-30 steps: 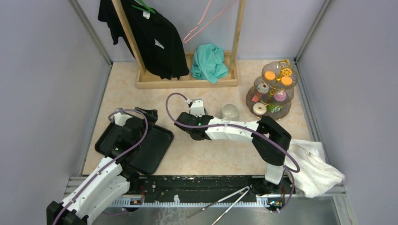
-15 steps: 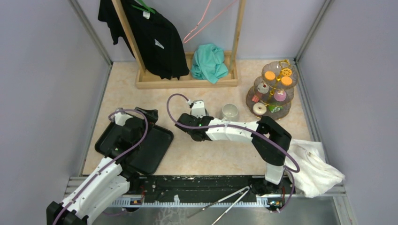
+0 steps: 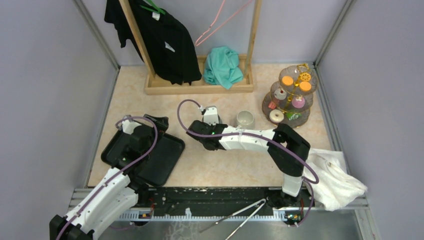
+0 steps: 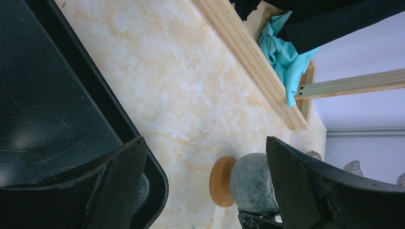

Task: Serve the afternoon tea
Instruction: Place the cup on the coaster.

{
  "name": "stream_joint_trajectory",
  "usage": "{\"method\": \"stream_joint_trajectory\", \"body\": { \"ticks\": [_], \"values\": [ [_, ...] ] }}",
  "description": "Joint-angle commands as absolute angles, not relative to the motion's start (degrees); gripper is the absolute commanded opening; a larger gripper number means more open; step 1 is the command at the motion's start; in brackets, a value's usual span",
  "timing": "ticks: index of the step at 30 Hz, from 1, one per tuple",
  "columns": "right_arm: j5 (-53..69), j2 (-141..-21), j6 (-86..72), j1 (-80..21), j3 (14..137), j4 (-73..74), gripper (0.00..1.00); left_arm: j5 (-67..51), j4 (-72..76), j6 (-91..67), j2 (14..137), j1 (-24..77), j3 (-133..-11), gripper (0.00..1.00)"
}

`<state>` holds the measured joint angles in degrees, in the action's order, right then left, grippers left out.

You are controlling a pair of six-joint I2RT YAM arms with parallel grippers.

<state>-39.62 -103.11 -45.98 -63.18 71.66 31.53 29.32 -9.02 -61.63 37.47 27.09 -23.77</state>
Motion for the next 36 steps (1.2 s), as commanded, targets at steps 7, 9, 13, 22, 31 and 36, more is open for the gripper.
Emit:
{"method": "stream_joint_trajectory", "body": {
  "ticks": [7, 9, 13, 22, 31, 36],
  "values": [
    [-42.3, -103.4, -45.0, -61.7, 72.9, 25.4, 0.00, 29.3, -8.9, -60.8, 36.6, 26.6, -23.5, 0.99],
    [-42.0, -103.5, -44.9, -61.5, 72.8, 25.3, 0.00, 29.4, -8.9, -60.8, 36.7, 26.6, -23.5, 0.99],
    [-41.5, -103.8, -44.8, -61.2, 72.4, 24.8, 0.00, 29.3, -8.9, -60.8, 36.9, 26.7, -23.5, 0.99],
    [-40.6, -104.3, -45.4, -61.1, 71.7, 25.0, 0.00, 29.2, -8.9, -60.9, 36.9, 26.7, -23.6, 0.99],
    [-39.6, -104.5, -46.1, -61.2, 70.3, 24.5, 0.00, 29.2, -9.4, -61.0, 36.4, 26.7, -23.6, 0.99],
    [-40.0, -104.6, -46.2, -62.1, 70.8, 25.1, 0.00, 29.3, -9.6, -61.1, 36.2, 26.7, -23.7, 0.99]
  ]
}}
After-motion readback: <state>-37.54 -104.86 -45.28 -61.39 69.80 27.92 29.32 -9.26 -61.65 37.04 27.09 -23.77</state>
